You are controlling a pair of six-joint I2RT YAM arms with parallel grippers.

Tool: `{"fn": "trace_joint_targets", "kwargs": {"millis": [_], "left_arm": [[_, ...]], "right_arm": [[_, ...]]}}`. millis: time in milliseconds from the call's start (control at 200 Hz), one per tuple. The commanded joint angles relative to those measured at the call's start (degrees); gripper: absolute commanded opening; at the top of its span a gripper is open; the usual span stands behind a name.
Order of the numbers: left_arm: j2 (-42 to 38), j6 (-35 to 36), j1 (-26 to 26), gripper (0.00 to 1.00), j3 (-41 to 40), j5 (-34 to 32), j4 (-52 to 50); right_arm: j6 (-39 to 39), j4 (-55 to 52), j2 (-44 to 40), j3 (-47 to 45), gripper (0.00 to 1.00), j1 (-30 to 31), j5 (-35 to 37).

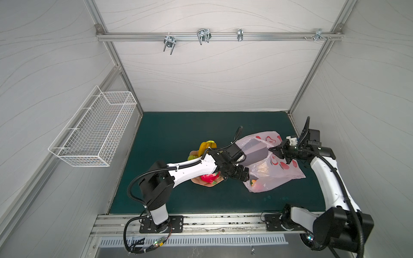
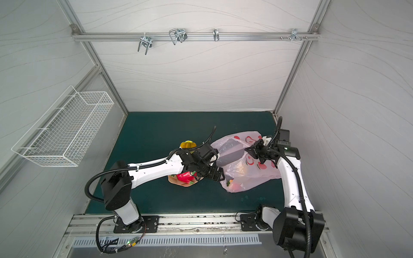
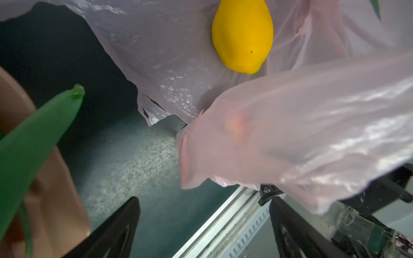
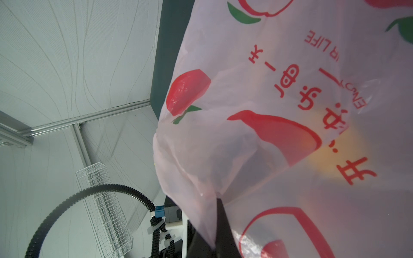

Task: Place the fruits into the plastic bag
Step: Shake the plastic bag at the middle-right of the table.

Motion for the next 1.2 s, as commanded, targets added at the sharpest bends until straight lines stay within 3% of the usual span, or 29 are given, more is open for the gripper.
{"fn": "trace_joint_targets", "kwargs": {"millis": [0, 265, 470, 665, 980, 1196], "left_arm": [[1.7, -0.5, -0.5, 0.92, 3.3, -2.9, 0.1], [6.2, -2.2, -1.0, 0.88, 6.7, -3.7, 0.9], [8.2, -3.2, -1.2, 0.8, 8.3, -4.4, 1.6], [8.3, -3.4, -1.3, 0.54, 7.7, -4.2, 3.3], [5.8, -1.9, -1.3, 0.02, 8.1, -6.3, 1.7], [2.9, -0.1, -1.2, 0.0, 9.2, -7.2, -0.9]], "right_arm": [[0.0, -1.0, -0.7, 1.2, 0.0, -0.3, -0.7], [0.5, -0.2, -1.0, 0.5, 0.0, -0.3, -1.0], [1.0, 0.2, -1.4, 0.2, 0.0, -0.3, -1.2], [1.2, 0.2, -1.7, 0.1, 0.0, -0.3, -1.3], [2.0, 1.1, -2.5, -0.7, 0.0, -0.3, -1.5], [2.2, 1.1, -2.9, -0.7, 0.0, -0.4, -1.2]]}}
